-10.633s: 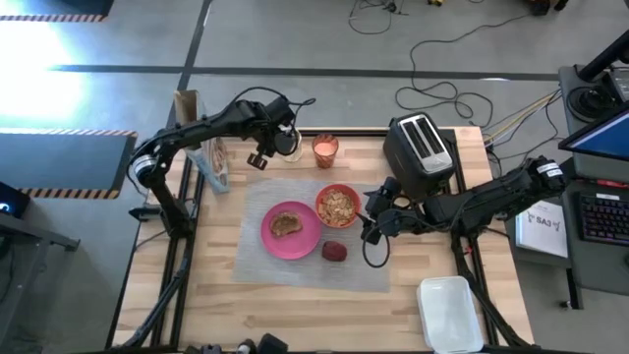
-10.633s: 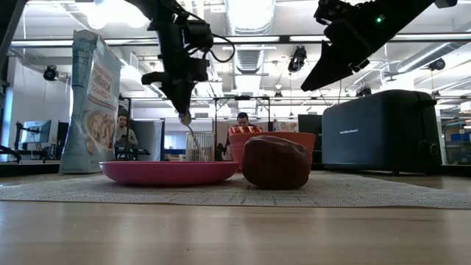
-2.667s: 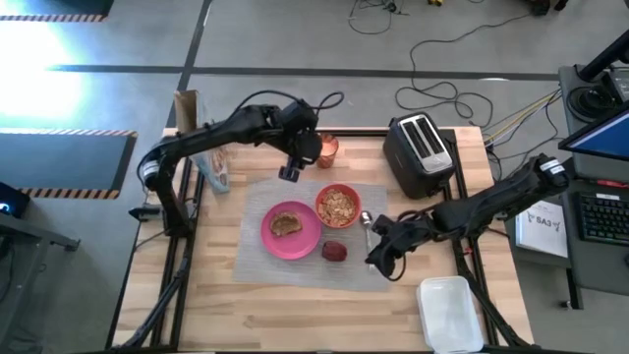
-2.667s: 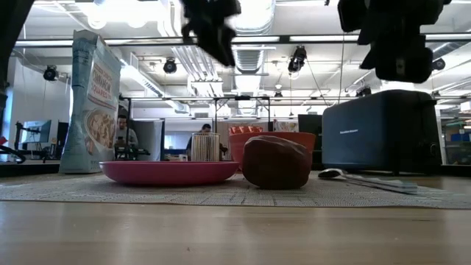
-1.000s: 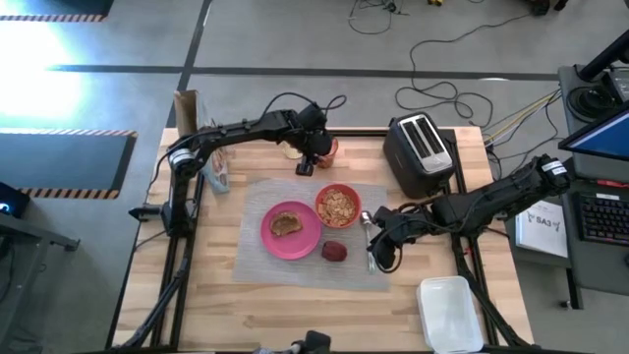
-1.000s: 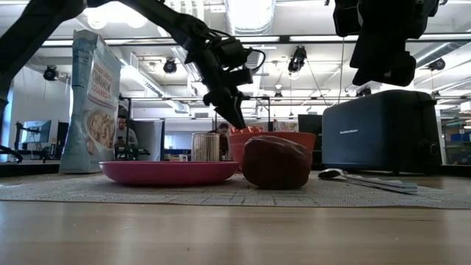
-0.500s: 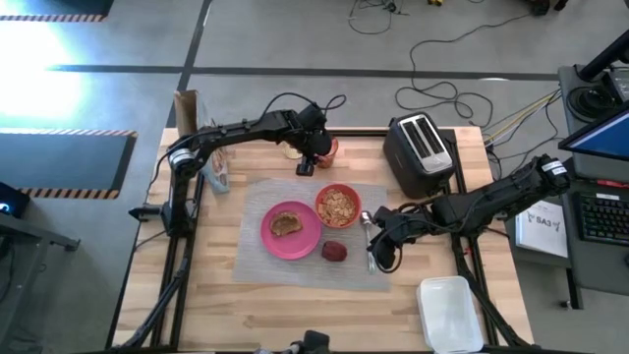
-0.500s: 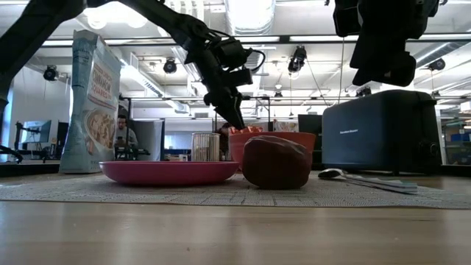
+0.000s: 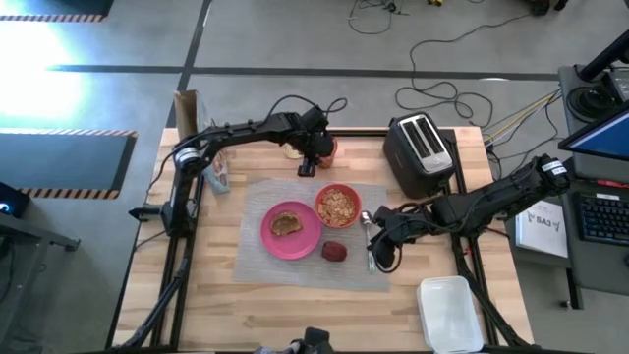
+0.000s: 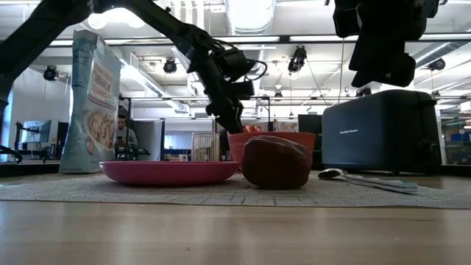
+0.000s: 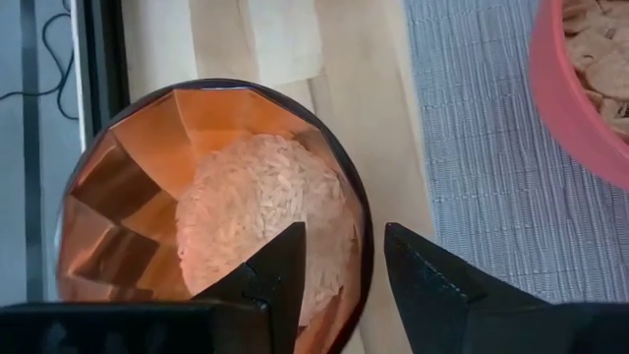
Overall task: Arrange a breakfast setting
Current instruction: Put the brown cup on the gray placemat to the top left of the pink plate
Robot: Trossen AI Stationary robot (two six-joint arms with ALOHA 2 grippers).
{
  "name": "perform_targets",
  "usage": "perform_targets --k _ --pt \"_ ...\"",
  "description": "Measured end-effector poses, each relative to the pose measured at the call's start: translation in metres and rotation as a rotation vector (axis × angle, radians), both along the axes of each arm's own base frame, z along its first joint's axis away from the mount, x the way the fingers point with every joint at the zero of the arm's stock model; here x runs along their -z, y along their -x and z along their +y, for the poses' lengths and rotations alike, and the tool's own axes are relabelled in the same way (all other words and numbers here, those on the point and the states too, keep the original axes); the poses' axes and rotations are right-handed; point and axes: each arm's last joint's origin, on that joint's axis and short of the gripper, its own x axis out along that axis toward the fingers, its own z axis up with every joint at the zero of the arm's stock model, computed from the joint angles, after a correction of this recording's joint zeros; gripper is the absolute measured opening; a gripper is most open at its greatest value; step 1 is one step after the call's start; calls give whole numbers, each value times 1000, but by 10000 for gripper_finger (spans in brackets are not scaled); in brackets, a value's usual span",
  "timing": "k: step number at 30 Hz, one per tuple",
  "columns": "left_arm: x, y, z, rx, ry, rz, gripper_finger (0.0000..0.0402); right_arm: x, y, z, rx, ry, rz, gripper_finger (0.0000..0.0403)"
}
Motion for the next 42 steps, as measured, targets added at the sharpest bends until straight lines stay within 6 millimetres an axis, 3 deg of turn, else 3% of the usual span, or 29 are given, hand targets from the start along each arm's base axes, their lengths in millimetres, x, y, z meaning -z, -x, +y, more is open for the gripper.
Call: perform_targets --k 6,14,19,27,42 --pt "-1 0 0 12 -6 3 78 0 0 0 0 6 1 123" --pt "-18 0 1 9 -1 7 6 0 0 0 -4 13 3 123" --pt "-30 -1 2 10 3 -4 6 0 0 0 -4 13 3 123" --pt "-28 6 -3 -11 95 69 2 0 0 0 -4 13 3 123" --pt "-34 14 -37 -37 198 212 1 0 0 -1 -4 44 -5 123"
